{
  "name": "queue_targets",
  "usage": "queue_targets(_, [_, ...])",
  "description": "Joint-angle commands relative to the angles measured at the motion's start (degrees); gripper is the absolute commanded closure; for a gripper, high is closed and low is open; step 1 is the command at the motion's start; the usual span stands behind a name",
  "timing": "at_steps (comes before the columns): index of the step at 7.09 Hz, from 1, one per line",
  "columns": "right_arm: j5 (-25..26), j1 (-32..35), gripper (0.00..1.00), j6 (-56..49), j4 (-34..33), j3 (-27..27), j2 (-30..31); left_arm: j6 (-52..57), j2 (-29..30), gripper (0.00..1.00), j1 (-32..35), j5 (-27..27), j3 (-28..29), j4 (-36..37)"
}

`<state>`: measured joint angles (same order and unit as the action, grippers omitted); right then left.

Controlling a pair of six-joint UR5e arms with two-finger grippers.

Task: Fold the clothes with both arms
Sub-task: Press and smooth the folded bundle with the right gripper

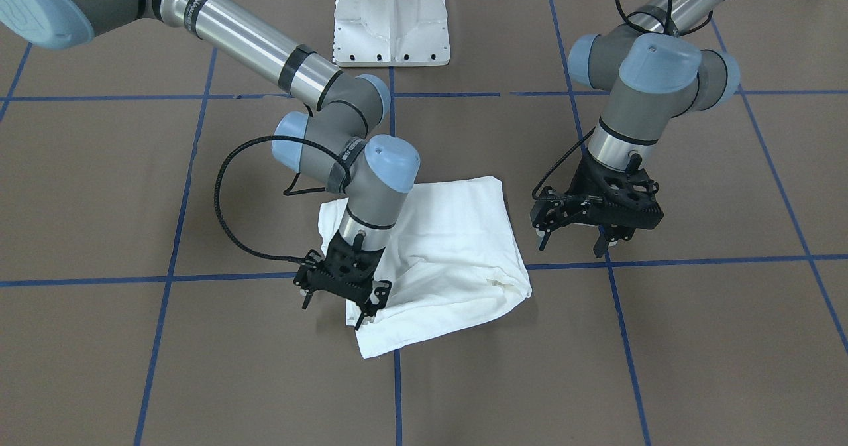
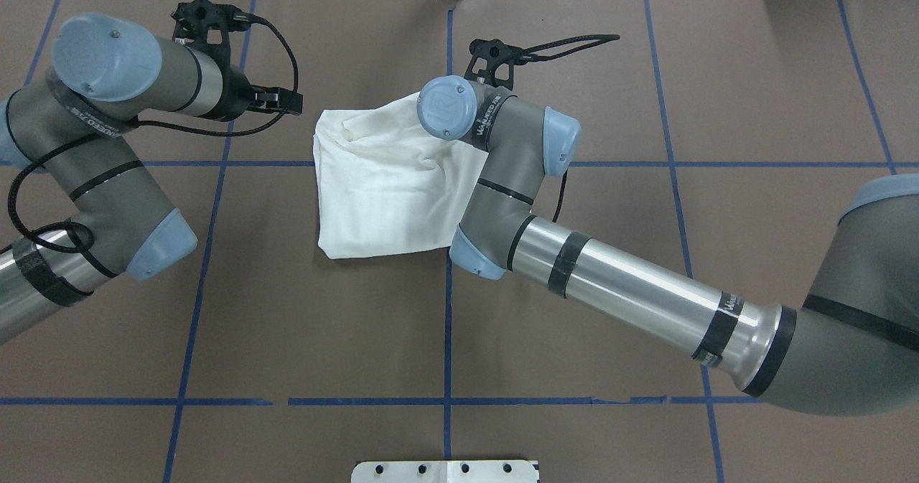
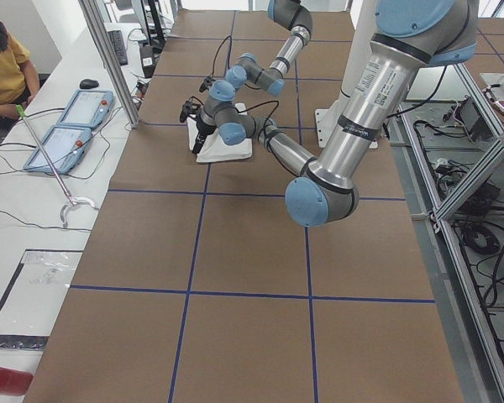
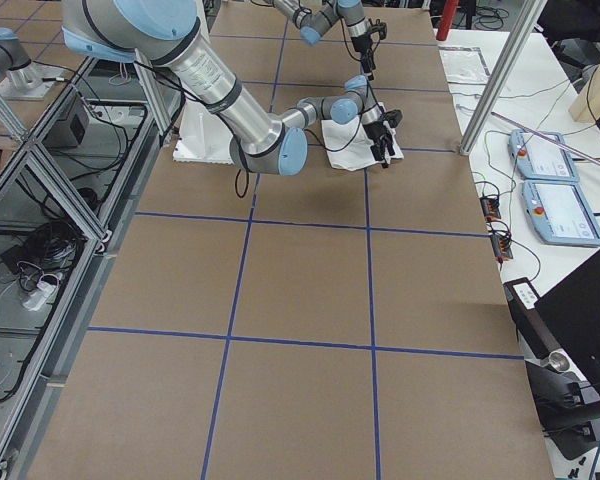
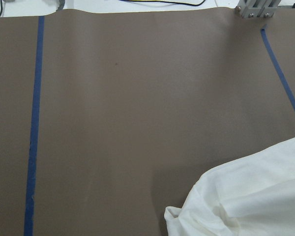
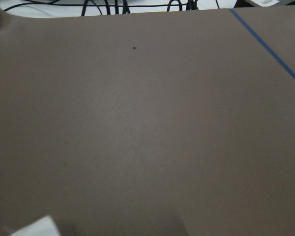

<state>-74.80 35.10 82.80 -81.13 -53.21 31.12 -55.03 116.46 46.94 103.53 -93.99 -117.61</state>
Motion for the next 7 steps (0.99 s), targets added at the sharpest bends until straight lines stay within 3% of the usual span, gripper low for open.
queue_targets(1, [-0.52, 2.17, 0.00, -1.06, 1.14, 1.88, -1.58, -0.08, -0.53, 0.00, -0.09, 0.00, -0.59, 0.01])
queue_targets(4, [-5.34, 2.16, 0.00, 3.57, 4.31, 1.53, -5.45, -1.03, -0.53, 0.00, -0.09, 0.00, -0.59, 0.01])
queue_targets(7, [-6.06, 1.03, 0.03, 8.78, 4.14, 1.44, -6.34, -1.48, -0.53, 0.00, -0.18, 0.00, -0.85, 0.01])
